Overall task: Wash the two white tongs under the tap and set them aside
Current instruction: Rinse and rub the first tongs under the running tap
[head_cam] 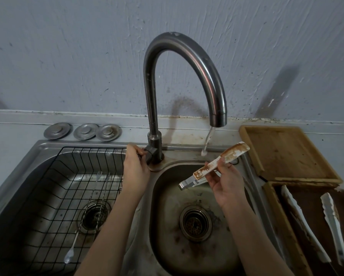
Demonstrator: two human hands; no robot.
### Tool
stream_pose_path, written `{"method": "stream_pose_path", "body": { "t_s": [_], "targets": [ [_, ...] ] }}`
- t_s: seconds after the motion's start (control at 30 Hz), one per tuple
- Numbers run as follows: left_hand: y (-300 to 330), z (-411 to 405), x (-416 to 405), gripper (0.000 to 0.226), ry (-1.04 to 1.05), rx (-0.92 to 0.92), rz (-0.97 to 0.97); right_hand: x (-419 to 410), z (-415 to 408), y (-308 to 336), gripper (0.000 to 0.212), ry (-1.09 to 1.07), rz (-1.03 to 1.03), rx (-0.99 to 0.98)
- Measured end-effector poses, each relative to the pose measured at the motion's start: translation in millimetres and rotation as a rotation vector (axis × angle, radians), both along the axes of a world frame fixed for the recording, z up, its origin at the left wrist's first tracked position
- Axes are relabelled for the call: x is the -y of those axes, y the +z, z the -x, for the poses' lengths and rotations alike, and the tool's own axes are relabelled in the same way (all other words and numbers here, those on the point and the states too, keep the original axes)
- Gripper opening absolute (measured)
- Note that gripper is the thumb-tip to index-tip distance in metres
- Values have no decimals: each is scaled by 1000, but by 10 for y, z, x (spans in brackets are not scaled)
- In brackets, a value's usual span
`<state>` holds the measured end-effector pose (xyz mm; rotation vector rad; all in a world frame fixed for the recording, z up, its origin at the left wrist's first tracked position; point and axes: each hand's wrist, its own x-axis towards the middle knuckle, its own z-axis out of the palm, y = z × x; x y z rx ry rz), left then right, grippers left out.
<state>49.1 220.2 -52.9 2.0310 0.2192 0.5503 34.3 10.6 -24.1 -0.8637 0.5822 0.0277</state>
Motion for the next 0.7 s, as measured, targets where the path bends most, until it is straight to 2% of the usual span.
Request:
{"method": "stream_pose_path", "body": {
  "t_s": [0.17,0.23,0.3,0.37,0.4,0.57,0.63,0.7],
  "targets": [
    [38,48,2,25,-19,-54,12,1,3,-14,11,-3,11,1],
    [67,123,47,45,-19,-89,2,9,9,-22,10,-9,28,9],
    [113,249,175,65,50,-3,-65,28,18,-27,8,-12,47,14],
    [179,402,376,57,54,106,-170,40,33,-25,11,-8,73,23],
    [208,461,479,49,2,91,-221,40,39,-30,14,-4,89,27],
    [114,519,795,35,-274,-214,-411,-6,67,-23,18,1,123,22],
    [100,497,823,23,-402,-370,-313,-15,85,-23,11,-2,101,23],
    [102,492,822,23,-448,-454,-178,-23,105,-34,10,-1,118,39]
  ]
}}
